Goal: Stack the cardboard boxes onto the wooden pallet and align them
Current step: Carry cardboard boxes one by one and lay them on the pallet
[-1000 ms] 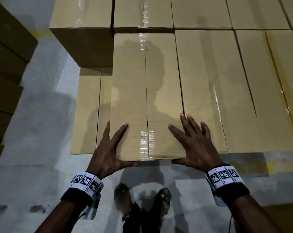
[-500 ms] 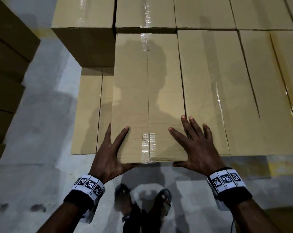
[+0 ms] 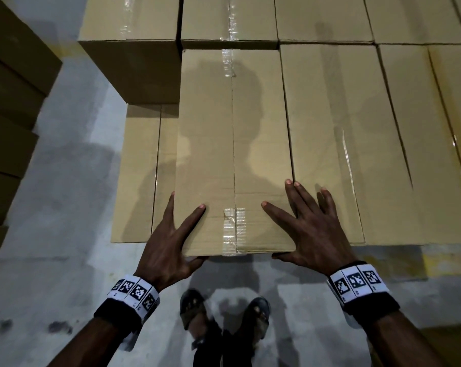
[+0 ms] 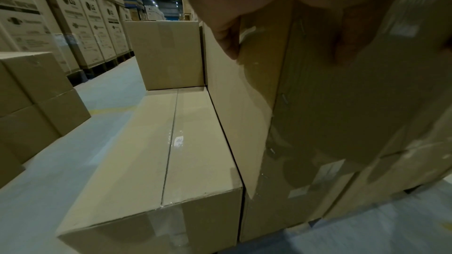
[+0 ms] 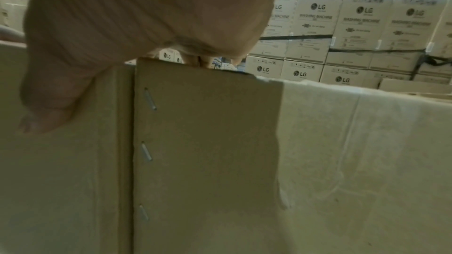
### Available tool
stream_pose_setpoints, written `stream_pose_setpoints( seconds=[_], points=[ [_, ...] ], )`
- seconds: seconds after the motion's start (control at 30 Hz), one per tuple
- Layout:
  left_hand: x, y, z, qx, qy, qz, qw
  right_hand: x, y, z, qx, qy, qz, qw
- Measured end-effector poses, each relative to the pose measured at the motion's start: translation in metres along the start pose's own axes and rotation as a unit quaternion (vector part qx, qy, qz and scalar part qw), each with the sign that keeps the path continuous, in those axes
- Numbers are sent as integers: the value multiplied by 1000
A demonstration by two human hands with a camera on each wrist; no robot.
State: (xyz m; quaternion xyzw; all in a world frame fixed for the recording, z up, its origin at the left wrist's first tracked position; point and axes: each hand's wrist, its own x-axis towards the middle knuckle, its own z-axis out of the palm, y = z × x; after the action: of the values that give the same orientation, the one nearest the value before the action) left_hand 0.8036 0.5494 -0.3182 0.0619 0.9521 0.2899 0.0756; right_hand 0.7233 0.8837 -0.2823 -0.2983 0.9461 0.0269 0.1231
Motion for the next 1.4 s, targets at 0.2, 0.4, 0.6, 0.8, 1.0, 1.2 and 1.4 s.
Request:
stream_pose_setpoints(
  seconds=[0.2,0.4,0.6,0.8,1.0,1.2,1.4],
  points=[
    [-5,1,5,19,-8,0,1000,0,-22,11,9,-9,10,1000],
    [-15,-3,11,23,-12,7,1000,-3,-41,15,-1,2,24,1000],
    [-23,-1,13,36,-21,15,999,-11,-49,16,-15,-19,32,999],
    [-13,-11,9,38,-6,41,998,1,-48,11,-27,-2,25,999],
    [-13,-15,8,41,-9,52,998,3,-44,7,-38,-11,8,999],
    [-7,-18,6,47,-8,56,997,8,-42,4,-43,0,1,999],
    [-2,-18,5,43,4,61,997,15,-38,4,-43,1,0,999]
  ],
)
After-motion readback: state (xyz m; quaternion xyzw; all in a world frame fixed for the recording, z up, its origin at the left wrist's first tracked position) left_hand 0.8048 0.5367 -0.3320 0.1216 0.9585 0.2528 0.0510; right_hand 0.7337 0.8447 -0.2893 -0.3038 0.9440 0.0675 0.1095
